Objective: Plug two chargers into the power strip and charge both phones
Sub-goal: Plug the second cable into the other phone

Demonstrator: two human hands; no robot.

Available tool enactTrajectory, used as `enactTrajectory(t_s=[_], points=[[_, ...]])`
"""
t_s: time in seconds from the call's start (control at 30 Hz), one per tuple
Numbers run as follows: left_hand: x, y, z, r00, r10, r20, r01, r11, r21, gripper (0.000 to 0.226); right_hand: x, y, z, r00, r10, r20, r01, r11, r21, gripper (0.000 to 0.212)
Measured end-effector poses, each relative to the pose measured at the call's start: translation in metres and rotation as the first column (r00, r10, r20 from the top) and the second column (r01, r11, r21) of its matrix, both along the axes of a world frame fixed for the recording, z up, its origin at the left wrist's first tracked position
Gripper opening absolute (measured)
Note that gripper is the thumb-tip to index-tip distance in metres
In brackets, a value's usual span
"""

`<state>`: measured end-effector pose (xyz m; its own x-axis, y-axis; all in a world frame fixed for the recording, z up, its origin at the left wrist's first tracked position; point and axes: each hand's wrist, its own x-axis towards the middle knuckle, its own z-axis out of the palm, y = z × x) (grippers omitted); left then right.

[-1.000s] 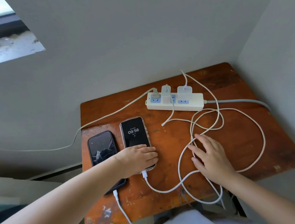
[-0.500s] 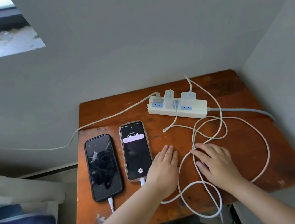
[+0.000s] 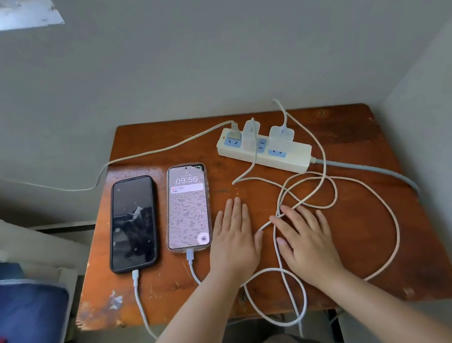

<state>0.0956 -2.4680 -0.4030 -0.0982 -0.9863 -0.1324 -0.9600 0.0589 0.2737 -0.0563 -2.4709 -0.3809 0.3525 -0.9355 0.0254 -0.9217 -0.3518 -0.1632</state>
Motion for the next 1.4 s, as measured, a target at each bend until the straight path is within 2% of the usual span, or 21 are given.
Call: enactTrajectory(t_s=[0.47, 0.6, 1.0, 1.23, 1.4], points=[[-0.0025, 0.0001, 0.0009, 0.999, 0.026, 0.039, -0.026, 1.000, -0.012, 0.060, -0.0024, -0.0012, -0.0029, 0.999, 0.018, 0.030, -0.019, 1.000, 0.004, 0.044], [-0.0026, 0.0001, -0.0005, 0.998, 0.030, 0.047, -0.030, 1.000, -0.009, 0.060, -0.0031, -0.0009, -0.0039, 0.999, 0.021, 0.043, -0.020, 1.000, -0.022, 0.037], [-0.0019, -0.0005, 0.0006, 0.998, 0.031, 0.052, -0.031, 1.000, -0.004, 0.061, -0.0053, -0.0006, -0.0055, 0.995, 0.039, 0.087, -0.034, 0.998, -0.057, 0.037], [-0.0015, 0.0006, 0.0011, 0.999, 0.031, 0.036, -0.030, 1.000, -0.006, 0.061, -0.0042, 0.0003, -0.0044, 0.996, 0.032, 0.082, -0.028, 0.998, -0.047, 0.039], [-0.0016, 0.0007, 0.0023, 0.999, 0.030, 0.032, -0.030, 1.000, 0.005, 0.061, -0.0062, -0.0005, -0.0051, 0.991, 0.029, 0.131, -0.028, 1.000, -0.010, 0.040]])
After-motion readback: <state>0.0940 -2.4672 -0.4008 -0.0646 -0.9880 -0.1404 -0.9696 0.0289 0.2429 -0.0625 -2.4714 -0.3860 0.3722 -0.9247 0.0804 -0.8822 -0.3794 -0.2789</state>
